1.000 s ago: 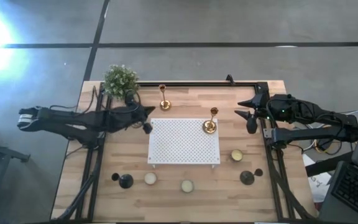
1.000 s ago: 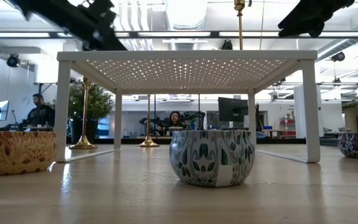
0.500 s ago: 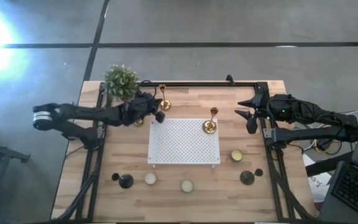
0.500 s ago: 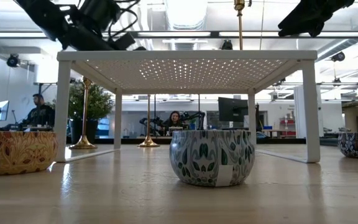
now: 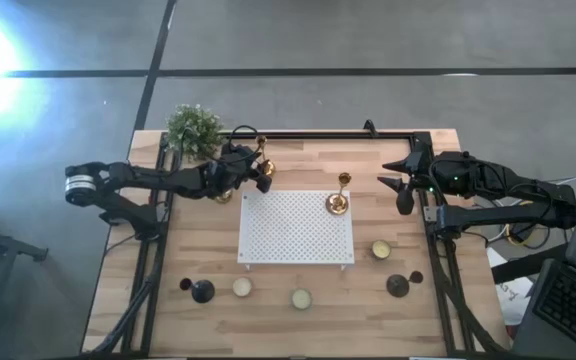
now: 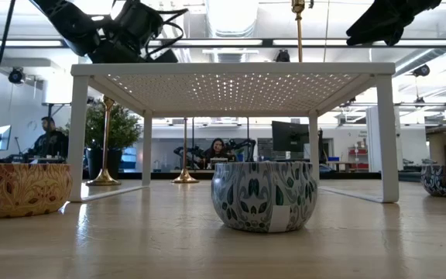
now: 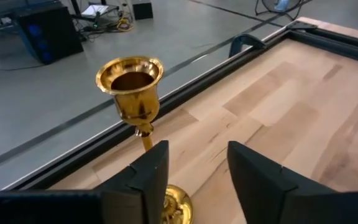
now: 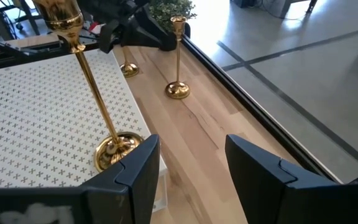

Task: Pick & Place candle stick holders
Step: Put the top right golden candle holder on the shelf

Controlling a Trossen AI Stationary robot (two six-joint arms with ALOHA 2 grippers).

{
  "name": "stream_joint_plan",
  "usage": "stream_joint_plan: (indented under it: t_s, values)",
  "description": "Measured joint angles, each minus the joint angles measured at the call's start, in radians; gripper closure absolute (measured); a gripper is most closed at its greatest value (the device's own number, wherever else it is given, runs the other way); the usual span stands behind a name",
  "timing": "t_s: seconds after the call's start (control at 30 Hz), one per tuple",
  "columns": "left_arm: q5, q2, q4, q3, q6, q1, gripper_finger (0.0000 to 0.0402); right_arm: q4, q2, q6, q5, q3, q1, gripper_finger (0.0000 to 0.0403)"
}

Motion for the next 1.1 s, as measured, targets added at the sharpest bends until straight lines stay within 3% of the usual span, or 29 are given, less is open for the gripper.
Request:
stream_joint_plan:
  t_s: [0.37,0.77,1.1]
  values:
    - [-0.079,0.005,-0.059,0.0,-0.076,0.014,0.0222,0.0,0.0,-0.001,0.0,-0.004,0.0,0.023]
    - [0.027,0.07,0.021,0.0,-0.079,0.087,0.0222,0.004,0.0,-0.001,0.0,-0.005,0.0,0.0233]
    - [0.036,0.139,0.138,0.0,-0.003,0.126,0.0237,0.003,0.0,-0.013,0.002,-0.005,0.0,0.0232]
